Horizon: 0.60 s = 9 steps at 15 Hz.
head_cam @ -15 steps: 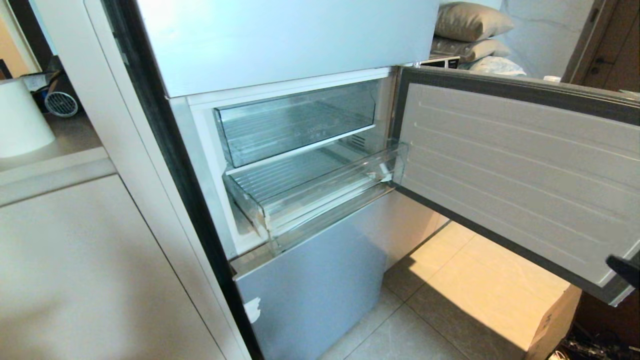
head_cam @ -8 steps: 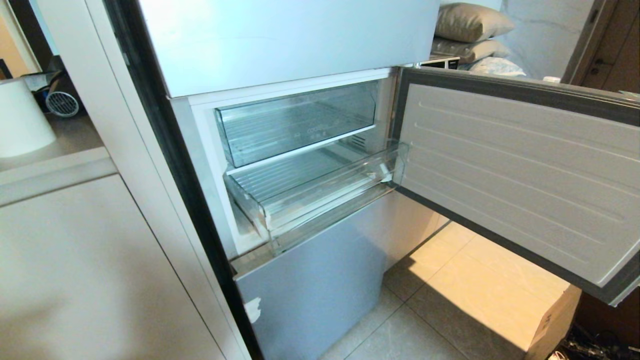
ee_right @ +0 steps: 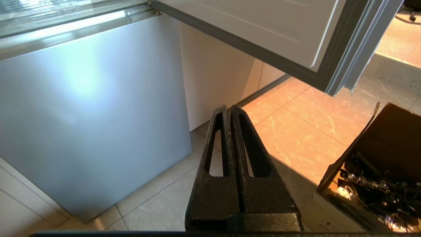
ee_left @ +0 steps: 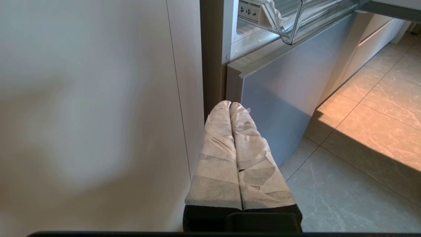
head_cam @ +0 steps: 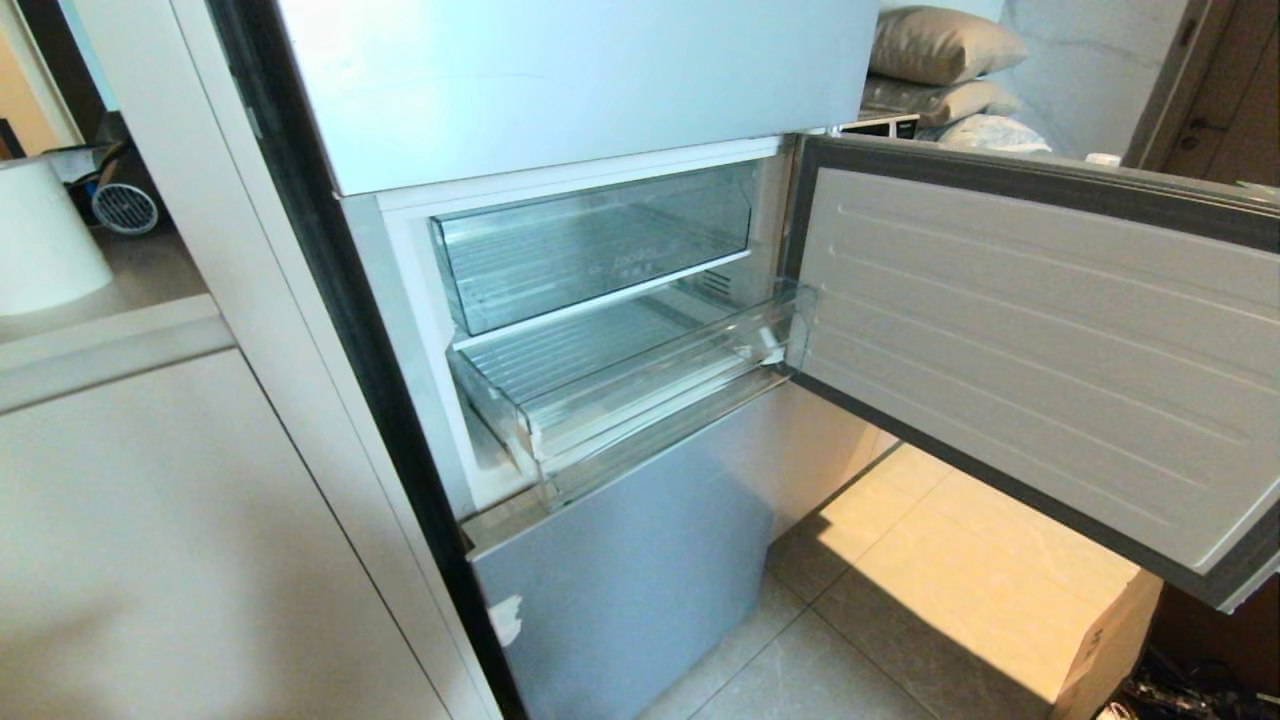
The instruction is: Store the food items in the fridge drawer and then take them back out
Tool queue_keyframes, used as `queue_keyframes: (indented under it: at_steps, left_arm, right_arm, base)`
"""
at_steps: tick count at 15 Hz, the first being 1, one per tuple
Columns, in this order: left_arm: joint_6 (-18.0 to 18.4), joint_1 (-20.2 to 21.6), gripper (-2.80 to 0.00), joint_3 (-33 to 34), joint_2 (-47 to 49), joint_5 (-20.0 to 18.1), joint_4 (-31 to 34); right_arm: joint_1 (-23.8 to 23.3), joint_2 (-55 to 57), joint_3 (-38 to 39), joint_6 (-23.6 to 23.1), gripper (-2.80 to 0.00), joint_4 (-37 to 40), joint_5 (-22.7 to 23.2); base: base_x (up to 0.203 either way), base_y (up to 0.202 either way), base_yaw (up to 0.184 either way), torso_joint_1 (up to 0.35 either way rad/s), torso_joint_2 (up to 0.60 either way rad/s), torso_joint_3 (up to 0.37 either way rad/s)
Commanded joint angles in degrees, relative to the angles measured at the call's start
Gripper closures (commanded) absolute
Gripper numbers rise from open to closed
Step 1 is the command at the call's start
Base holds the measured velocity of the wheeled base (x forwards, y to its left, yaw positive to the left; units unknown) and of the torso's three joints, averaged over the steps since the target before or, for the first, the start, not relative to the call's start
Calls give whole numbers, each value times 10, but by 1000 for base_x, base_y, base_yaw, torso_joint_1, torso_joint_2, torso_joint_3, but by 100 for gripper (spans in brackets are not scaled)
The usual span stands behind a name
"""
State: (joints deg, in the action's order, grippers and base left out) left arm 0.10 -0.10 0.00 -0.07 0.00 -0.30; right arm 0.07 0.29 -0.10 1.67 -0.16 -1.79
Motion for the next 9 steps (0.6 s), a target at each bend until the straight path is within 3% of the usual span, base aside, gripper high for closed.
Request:
queue_keyframes:
  at_steps: [1,5,7,9]
  left_arm:
    - [0,0,0,1,1,0,0]
    - [2,0,0,1,1,1,0]
    - [38,0,0,-4,1,2,-2]
    - [58,0,0,-74,11,1,-5]
  right_arm:
    - [0,-2,1,3,0,2,0]
    - [0,-2,1,8,0,1,-1]
    - [0,-3,1,8,0,1,-1]
    - [0,-2,1,11,0,1,-1]
  base:
    - [0,0,0,0,0,0]
    - [0,0,0,0,0,0]
    - [0,0,0,0,0,0]
    - [0,0,0,0,0,0]
